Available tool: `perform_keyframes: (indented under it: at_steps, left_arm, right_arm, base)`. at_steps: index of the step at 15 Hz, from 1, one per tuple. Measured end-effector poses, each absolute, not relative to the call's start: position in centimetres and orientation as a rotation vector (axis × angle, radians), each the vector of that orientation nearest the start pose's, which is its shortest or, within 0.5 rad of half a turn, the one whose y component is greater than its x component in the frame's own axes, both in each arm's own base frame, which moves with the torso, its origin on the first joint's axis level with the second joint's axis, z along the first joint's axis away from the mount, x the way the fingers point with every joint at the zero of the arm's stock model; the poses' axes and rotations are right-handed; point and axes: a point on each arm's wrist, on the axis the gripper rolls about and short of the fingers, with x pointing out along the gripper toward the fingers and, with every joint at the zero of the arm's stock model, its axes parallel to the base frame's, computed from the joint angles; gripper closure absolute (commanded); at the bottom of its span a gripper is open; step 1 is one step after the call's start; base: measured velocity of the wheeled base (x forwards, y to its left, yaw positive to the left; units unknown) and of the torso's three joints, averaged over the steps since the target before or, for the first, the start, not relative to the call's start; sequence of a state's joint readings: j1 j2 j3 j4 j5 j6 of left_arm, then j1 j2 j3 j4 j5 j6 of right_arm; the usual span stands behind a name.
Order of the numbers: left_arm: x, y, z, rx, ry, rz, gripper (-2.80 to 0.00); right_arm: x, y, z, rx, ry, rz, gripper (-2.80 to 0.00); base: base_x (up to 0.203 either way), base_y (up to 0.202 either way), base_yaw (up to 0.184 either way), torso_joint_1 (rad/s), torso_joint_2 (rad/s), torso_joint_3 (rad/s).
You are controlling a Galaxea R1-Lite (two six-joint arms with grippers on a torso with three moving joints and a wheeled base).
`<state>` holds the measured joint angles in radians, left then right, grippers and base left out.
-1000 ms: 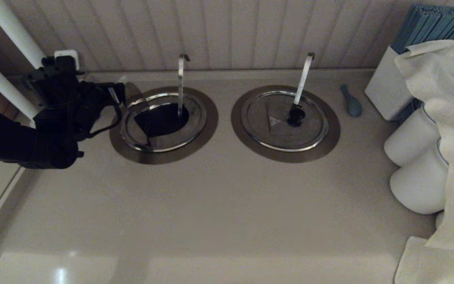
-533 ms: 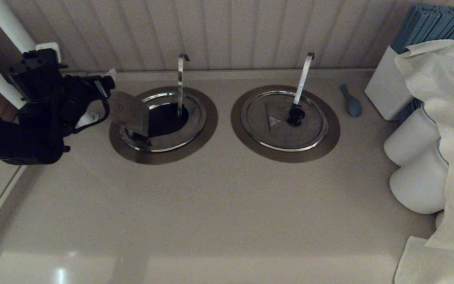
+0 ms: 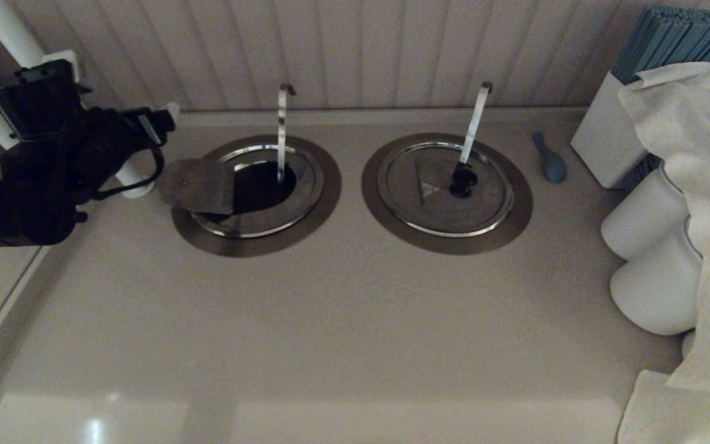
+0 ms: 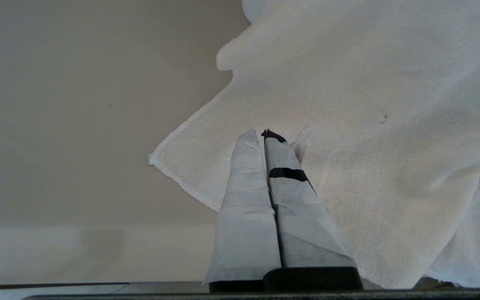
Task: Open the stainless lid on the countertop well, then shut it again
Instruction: Stir with a spoon
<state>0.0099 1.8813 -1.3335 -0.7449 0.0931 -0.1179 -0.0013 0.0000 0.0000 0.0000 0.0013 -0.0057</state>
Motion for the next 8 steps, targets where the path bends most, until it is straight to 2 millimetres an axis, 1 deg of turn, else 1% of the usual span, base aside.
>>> perform_keyframes:
  at_steps: [5, 8]
  left_arm:
    - [37.2, -0.4, 28.1, -0.123, -0.017, 0.01, -2.8]
    - [36.7, -0.1, 28.4, -0.118, 0.067, -0.01, -2.8]
  right_arm:
    - [-2.3, 0.0, 7.5, -0.006, 0.0, 0.0, 0.0]
    - [-2.3, 0.0, 7.5, -0.006, 0.0, 0.0, 0.0]
  base:
    - [0.0, 0.0, 0.0, 0.0, 0.0, 0.0]
    - [0.0, 0.0, 0.0, 0.0, 0.0, 0.0]
